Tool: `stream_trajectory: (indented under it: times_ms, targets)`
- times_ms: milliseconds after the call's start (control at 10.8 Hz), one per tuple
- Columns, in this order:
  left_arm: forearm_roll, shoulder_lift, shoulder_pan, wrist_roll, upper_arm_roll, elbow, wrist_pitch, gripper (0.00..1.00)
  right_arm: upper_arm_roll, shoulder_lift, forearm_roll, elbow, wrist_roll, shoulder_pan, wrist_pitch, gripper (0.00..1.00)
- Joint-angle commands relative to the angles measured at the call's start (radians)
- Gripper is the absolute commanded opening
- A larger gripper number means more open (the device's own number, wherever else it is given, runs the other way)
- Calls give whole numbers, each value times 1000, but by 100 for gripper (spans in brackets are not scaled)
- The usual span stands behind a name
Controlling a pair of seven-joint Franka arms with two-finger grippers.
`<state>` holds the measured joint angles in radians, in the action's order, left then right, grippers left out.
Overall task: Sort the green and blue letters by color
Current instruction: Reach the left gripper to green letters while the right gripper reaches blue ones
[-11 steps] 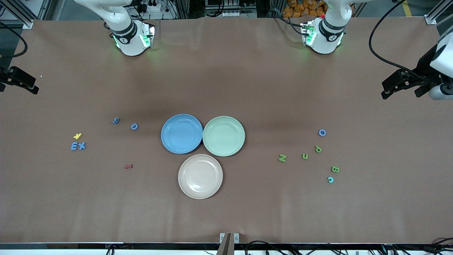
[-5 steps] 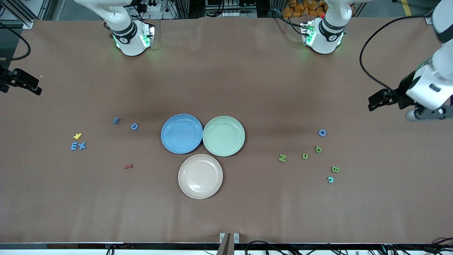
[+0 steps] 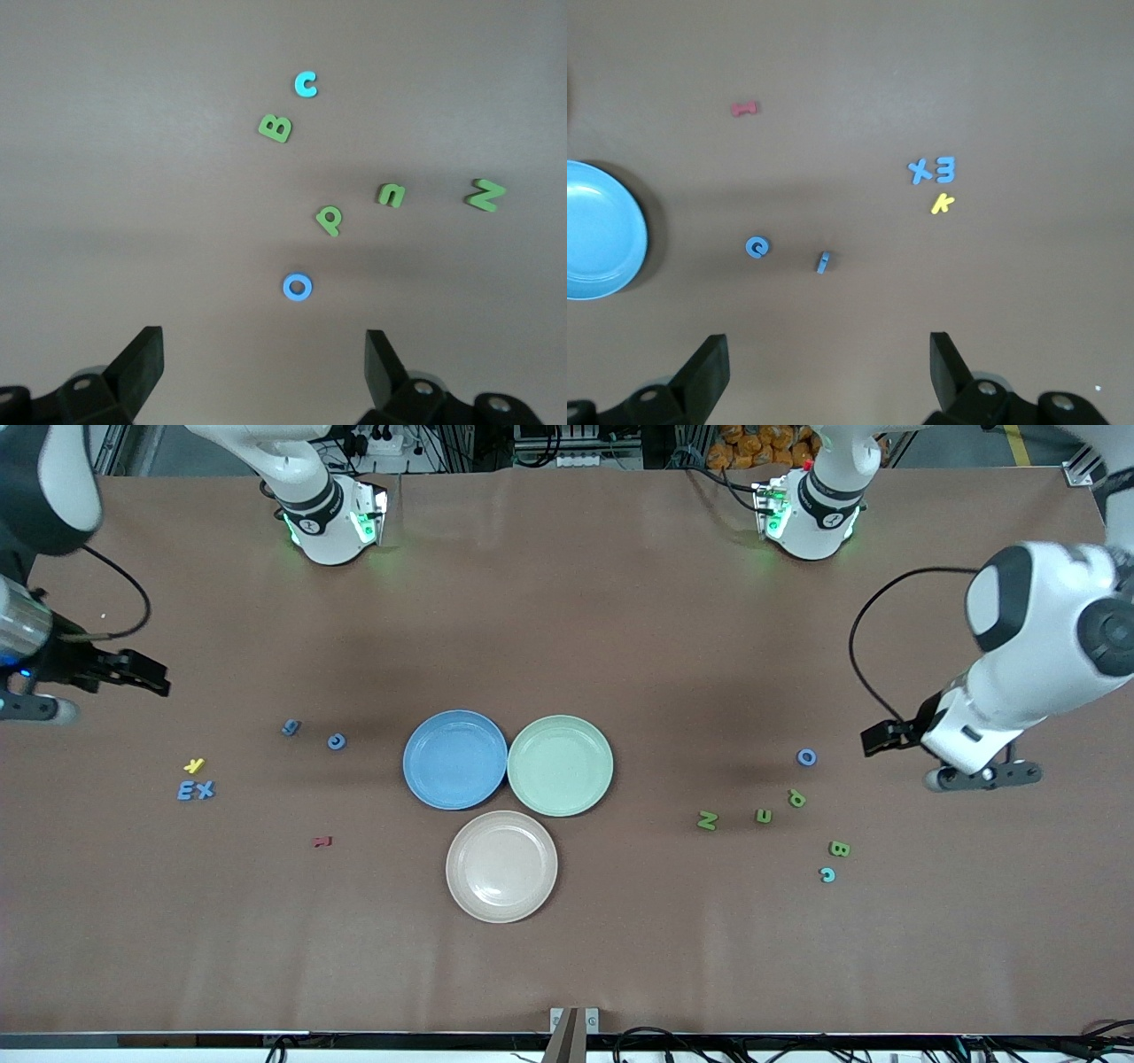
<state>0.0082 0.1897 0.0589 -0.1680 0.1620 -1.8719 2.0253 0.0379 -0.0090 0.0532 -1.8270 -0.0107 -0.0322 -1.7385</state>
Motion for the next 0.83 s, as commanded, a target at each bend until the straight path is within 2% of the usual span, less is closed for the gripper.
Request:
stream_trajectory:
  times_ms: [0, 93, 185, 463, 556, 741]
  targets:
    - [77, 111, 1, -4, 8, 5, 117, 100, -4, -23, -59, -202, 18, -9, -148, 100]
    - [88, 141, 2, -4, 8, 5, 159, 100, -3, -5, -122, -245, 44, -27, -154, 100]
    - [88, 169, 2, -4, 10, 4, 200, 100, -3, 16, -137, -270, 69, -46, -170, 100]
    - [88, 243, -1, -5, 14, -36, 310, 100, -3, 24, -142, -437, 129, -51, -390, 100]
    - [88, 252, -4, -5, 14, -67, 366, 100, -3, 35, -144, -471, 161, -61, -435, 100]
    - [87, 280, -20, -16, 14, -78, 395, 96, -3, 113, -144, -475, 253, -64, -485, 100]
